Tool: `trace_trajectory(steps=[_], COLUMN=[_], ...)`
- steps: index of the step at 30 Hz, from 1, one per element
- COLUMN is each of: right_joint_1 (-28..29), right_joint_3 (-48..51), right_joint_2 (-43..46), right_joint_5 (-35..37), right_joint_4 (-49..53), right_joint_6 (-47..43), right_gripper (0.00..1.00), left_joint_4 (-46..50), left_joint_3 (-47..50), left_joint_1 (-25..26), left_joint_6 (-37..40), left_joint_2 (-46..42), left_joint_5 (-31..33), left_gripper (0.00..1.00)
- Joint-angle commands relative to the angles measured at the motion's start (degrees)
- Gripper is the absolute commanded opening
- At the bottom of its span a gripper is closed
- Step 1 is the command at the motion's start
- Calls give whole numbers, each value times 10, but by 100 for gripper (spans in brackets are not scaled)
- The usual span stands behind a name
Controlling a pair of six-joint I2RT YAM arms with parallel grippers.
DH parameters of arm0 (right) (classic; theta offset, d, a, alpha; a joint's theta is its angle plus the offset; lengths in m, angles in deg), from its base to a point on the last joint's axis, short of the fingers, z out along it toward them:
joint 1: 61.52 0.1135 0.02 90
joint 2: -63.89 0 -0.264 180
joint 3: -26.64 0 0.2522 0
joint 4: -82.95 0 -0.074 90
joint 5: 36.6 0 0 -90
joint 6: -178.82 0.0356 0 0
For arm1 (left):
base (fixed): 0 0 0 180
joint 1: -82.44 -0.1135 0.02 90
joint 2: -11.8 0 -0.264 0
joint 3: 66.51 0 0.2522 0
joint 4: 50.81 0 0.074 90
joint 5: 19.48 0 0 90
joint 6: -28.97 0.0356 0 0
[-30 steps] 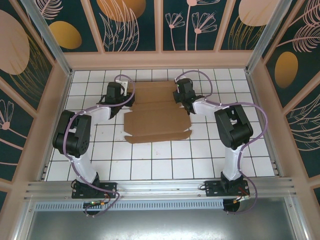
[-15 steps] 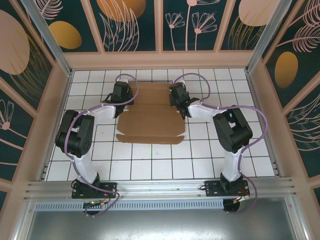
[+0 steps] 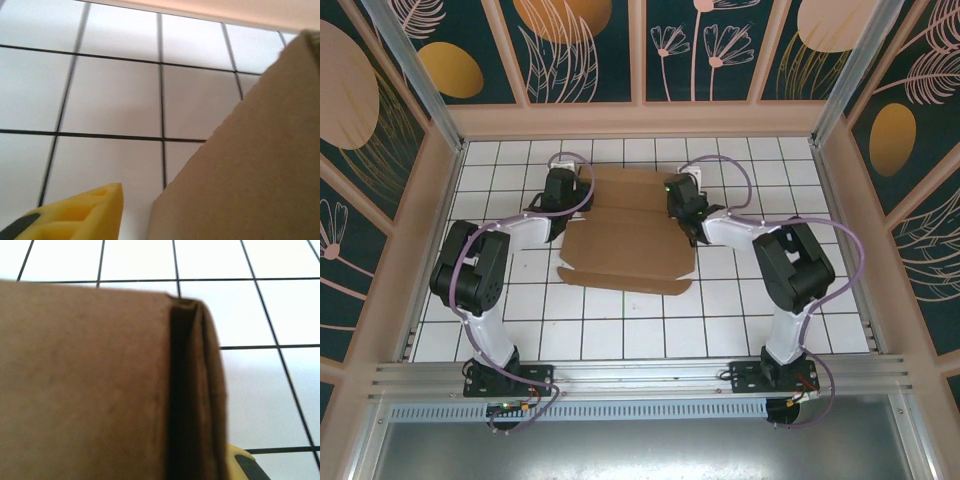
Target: Fold the paper box
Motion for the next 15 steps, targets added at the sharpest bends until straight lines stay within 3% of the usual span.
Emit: trace_trajectory(steps=[1,9,15], right_joint_1=[-45,-71,-73], right_joint_3=[50,109,122], right_joint_2=[43,53,59], right_joint_5=[0,-78,-94], right_joint_4=[-77,-154,-178], right_joint_6=[1,-37,-48], right_gripper=[0,3,32], left_joint_4=[-46,-142,-158], left_joint_3=[16,119,148], left_joint_1=[-14,-14,-14], left_joint_6=[-27,-53,-58], left_joint_2=[-14,-86,-117], left_joint_5=[-46,-78,-92], left_gripper=[57,73,79])
